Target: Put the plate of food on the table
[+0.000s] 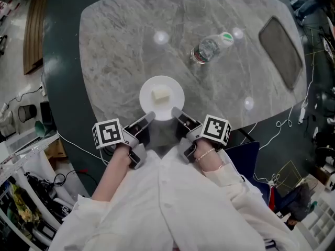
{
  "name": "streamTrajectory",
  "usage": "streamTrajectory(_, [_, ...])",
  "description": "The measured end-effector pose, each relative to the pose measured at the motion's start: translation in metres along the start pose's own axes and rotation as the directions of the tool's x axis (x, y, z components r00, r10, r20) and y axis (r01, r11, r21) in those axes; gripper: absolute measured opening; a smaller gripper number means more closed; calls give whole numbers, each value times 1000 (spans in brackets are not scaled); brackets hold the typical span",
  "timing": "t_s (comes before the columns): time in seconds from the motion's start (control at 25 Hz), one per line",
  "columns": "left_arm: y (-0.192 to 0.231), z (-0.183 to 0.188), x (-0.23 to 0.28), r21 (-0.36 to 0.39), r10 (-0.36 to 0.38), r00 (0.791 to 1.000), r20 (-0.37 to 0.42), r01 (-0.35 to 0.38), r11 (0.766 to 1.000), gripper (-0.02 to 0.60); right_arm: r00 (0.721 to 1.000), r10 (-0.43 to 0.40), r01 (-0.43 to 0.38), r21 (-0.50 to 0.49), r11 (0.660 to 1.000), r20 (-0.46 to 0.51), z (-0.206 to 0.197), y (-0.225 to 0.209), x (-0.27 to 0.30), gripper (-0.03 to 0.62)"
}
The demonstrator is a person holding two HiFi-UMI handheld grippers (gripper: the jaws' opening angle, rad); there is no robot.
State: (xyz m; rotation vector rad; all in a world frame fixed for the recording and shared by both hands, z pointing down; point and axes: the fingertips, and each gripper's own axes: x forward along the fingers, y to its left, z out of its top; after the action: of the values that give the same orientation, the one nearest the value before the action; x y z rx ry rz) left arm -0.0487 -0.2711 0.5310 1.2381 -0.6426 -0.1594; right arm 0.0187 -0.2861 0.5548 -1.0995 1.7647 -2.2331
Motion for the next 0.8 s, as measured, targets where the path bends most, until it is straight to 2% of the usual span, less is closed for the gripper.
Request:
streamTrajectory(0.08, [0,2,0,-9,-11,1000,3,11,1000,26,1000,17,-17,-12,1000,-6,1,3,2,15])
streamTrajectory(0.2, [-3,1,0,-39,-10,1000,10,10,999,26,1000,0,0,7,1000,-13,0,2,-1,16])
streamTrajectory(0.32, [-6,3,3,-38,-10,1000,8,11,999,26,1000,6,-5,18,1000,-27,-3,3,-1,91])
streamTrajectory(0.4, [-6,5,5,-34,-12,1000,6,13,999,26,999,18,-17,9,1000,-30,-3,6,2,103])
streamTrajectory(0.48, [-5,7,5,-38,-8,1000,9,8,999,26,999,39,-39,0,999,-29,-3,9,3,103])
streamTrajectory(0.68, [0,13,9,-4,-14,1000,7,14,1000,26,999,25,-25,-4,1000,-46,-9,5,3,101])
streamTrajectory(0.72, [1,14,10,-2,-15,1000,6,15,1000,26,999,3,-3,1,1000,-41,-9,2,1,101])
streamTrajectory(0.8, [2,15,11,6,-19,1000,0,19,1000,25,999,-41,42,9,999,-28,-8,-3,-4,54])
